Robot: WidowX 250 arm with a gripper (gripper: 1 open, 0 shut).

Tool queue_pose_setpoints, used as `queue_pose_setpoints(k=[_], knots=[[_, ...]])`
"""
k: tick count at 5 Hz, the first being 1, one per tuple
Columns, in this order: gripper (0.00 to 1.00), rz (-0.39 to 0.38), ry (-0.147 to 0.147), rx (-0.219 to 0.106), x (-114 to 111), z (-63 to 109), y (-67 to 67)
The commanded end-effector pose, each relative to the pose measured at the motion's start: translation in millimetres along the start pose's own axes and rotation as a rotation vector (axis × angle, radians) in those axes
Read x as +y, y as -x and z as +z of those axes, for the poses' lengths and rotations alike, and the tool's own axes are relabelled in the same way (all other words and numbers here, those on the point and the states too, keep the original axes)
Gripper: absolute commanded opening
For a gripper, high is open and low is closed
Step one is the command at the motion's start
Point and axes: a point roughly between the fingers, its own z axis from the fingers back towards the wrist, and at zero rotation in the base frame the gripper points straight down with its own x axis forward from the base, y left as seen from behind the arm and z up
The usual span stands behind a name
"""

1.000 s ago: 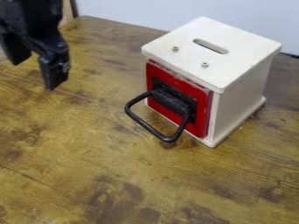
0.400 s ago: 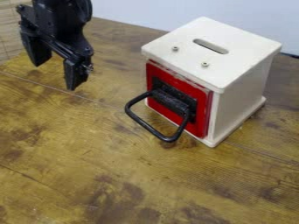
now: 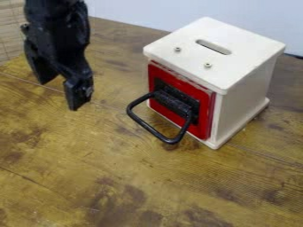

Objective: Close the drawer

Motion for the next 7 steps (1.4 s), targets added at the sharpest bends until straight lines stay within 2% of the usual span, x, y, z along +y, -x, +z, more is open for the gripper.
queue_pose_setpoints(k=[1, 2, 3, 4, 5, 6, 7], knots=[[1.00, -0.020, -0.005, -0.085, 16.7, 20.3, 11.4], [1.00, -0.044, 0.041, -0.071, 15.5, 25.0, 16.0], [1.00, 0.000, 0.036, -0.019, 20.7, 26.6, 10.1], [1.00, 0.033, 0.050, 0.040, 20.6, 24.4, 1.3], [1.00, 0.028, 0.003, 0.063, 17.0, 23.9, -6.7], [1.00, 0.017, -0.062, 0.050, 15.5, 24.0, -12.7], [1.00, 0.004, -0.059, 0.014, 15.3, 16.9, -7.2]])
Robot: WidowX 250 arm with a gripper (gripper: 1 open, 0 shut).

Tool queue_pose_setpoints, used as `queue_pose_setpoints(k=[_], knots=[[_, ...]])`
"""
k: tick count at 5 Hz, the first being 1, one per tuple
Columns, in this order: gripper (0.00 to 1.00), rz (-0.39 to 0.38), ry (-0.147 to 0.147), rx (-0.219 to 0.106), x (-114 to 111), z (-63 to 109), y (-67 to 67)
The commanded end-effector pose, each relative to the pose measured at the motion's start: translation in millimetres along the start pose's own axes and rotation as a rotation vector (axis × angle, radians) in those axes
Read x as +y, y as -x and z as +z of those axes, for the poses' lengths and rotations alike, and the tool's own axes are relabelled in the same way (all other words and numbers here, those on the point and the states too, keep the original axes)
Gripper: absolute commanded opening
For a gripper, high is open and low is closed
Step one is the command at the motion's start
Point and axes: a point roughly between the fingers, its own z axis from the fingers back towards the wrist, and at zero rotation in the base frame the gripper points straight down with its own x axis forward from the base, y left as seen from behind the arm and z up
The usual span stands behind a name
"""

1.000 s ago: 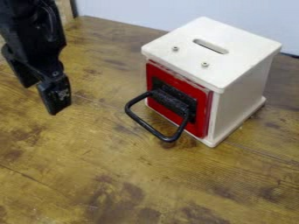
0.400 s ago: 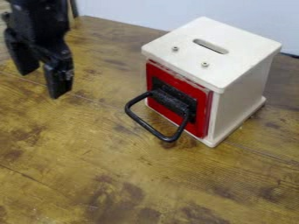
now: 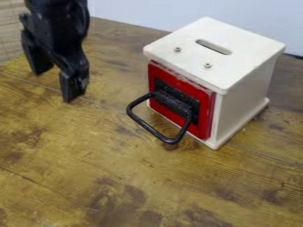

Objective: Close the drawer

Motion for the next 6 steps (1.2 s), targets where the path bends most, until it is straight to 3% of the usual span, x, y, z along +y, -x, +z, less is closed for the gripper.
queue_pose_setpoints(k=[1, 2, 3, 4, 5, 6], knots=[[1.00, 0.038, 0.018, -0.090, 11.2, 16.9, 8.5], [1.00, 0.033, 0.043, -0.107, 11.0, 28.2, 17.5], [1.00, -0.031, 0.082, -0.124, 5.5, 37.0, 16.3], [0.00, -0.069, 0.089, -0.110, 3.3, 35.6, 10.5], [1.00, 0.005, 0.107, -0.074, 15.7, 42.0, 7.9], [1.00, 0.016, 0.058, -0.055, 20.4, 41.8, 4.4]])
